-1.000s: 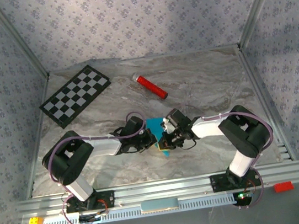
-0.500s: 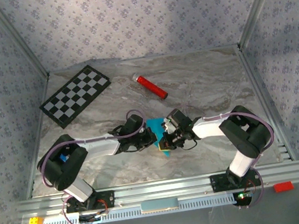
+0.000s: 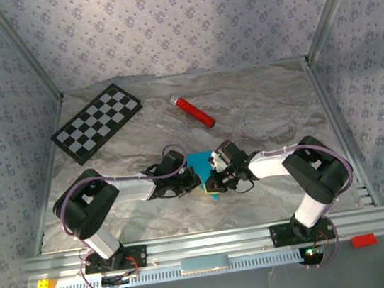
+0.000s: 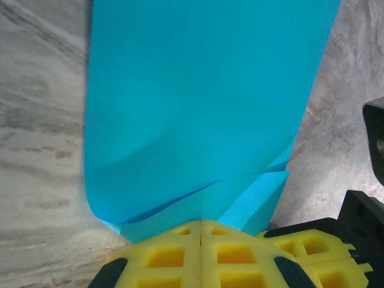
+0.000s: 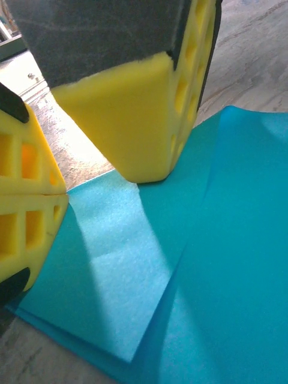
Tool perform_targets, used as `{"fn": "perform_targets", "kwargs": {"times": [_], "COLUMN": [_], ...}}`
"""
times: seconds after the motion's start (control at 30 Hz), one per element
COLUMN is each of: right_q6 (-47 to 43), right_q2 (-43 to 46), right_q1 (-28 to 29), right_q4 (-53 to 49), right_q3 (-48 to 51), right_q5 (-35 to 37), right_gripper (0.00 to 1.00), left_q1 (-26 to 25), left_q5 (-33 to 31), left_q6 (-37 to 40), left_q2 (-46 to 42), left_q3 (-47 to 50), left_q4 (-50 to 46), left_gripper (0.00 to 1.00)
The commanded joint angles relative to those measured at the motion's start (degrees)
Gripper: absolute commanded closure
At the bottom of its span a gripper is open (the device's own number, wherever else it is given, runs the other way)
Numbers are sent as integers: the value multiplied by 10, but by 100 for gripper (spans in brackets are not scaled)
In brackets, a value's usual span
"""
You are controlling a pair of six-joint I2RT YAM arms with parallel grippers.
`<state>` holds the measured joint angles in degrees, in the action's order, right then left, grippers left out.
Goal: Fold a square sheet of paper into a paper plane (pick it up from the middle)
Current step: Third fold the triangle at the center of the table.
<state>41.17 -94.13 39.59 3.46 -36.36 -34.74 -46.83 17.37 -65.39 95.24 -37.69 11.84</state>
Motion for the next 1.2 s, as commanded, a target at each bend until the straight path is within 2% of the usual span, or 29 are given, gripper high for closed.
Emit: {"fn": "perform_targets", "kwargs": {"times": [0.0,0.43,0.77,0.97,1.17], "right_q6": [-6,-3,-2,-1,4], "right_q2": [-9,-12,-14,-14,-15], "right_q1": [-4,-4,-5,-6,-7], "right_q4": [-71,-59,-56,-54,-50], "right_q3": [27,30,29,26,25], "right_q5": [35,25,18,16,14], "right_gripper": [100,100,100,100,100], "left_q1": [34,94,100,82,31], "left_q5": [-42,-28,-14,-19,-22], "left_q6": [20,51,62,62,60], "left_q2": [0,-2,-45,-78,-62], "left_q3": [18,18,-10,-27,-38], "left_q4": [-46,-68,-88,-101,-79], "left_gripper": [100,100,100,96,96]}}
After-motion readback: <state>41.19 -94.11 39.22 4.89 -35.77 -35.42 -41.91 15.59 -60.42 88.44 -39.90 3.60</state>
